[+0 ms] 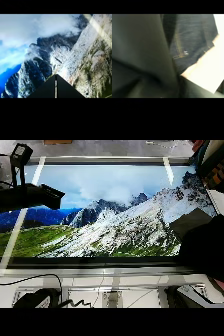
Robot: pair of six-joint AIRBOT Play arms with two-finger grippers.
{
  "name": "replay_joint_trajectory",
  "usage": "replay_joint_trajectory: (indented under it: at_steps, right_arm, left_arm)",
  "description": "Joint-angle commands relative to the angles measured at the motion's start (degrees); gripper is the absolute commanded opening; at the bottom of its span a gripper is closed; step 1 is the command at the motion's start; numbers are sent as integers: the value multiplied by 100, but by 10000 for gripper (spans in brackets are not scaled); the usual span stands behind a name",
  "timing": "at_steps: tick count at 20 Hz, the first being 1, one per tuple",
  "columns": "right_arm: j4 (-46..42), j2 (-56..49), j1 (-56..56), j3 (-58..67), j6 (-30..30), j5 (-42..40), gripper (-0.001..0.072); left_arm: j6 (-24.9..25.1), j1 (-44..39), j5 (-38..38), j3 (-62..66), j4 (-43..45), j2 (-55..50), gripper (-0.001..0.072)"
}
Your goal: Fold the clothes and pants, and hang the long-sleeved shirts on hangers.
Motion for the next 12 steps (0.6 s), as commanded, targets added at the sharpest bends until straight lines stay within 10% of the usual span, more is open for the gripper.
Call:
replay_joint_trajectory:
  at_steps: [1,6,10,12]
  right_arm:
    - [96,7,-435,-33,356,-339,699]
    - [1108,-90,-413,-33,356,-433,679]
    - [1873,-107,208,-33,332,-555,139]
    - [2050,-107,920,-33,210,-619,28]
  left_arm:
    - [2,7,-2,-2,0,4,10]
    - [2,7,-4,-2,0,4,10]
    - [2,7,-2,-2,0,4,10]
    - [2,4,-2,-2,0,4,10]
